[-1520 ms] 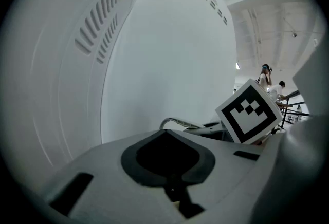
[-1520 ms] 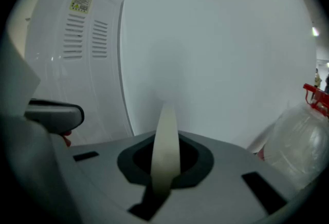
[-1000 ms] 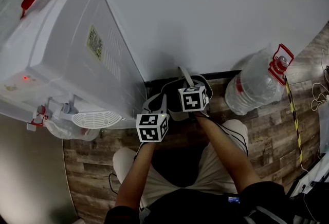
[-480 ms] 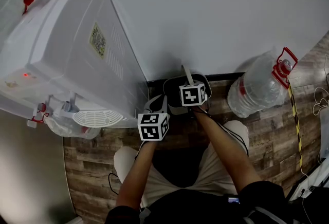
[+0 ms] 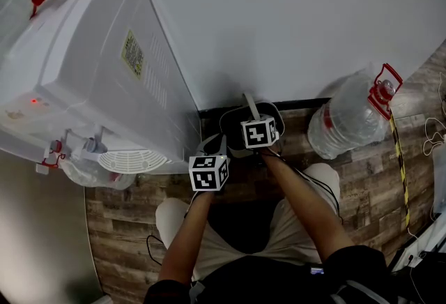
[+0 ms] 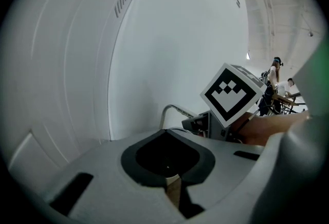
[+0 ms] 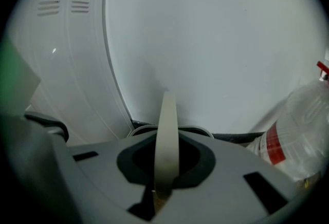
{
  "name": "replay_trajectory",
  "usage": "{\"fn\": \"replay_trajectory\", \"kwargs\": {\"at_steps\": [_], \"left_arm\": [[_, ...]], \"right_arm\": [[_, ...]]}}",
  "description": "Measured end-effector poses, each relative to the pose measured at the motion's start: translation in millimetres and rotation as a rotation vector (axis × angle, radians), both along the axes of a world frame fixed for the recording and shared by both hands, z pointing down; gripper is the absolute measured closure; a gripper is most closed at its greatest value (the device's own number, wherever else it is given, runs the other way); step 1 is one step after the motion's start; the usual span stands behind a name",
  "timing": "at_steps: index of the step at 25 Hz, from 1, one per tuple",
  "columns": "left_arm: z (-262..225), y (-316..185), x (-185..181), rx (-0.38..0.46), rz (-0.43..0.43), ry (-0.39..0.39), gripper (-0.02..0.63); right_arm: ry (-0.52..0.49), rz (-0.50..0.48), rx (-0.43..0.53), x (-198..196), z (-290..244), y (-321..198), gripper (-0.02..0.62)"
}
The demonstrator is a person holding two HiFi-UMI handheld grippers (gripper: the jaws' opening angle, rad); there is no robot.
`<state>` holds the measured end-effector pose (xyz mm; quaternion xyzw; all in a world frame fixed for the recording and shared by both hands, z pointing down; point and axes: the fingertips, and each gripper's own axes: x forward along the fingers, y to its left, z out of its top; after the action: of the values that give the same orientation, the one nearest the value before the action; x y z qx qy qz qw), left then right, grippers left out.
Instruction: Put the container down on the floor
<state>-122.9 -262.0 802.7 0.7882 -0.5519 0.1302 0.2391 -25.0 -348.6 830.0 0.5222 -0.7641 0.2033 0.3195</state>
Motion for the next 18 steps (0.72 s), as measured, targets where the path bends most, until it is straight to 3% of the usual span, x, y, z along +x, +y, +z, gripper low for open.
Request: {"fn": "replay_trajectory", "kwargs": {"at_steps": [18], "left_arm": [[-7.0, 10.6, 3.8, 0.006, 0.052, -0.014, 0.591]], "right_arm": [[0.014, 0.002, -0.045, 7.2, 9.8, 23.4, 0.561]]}}
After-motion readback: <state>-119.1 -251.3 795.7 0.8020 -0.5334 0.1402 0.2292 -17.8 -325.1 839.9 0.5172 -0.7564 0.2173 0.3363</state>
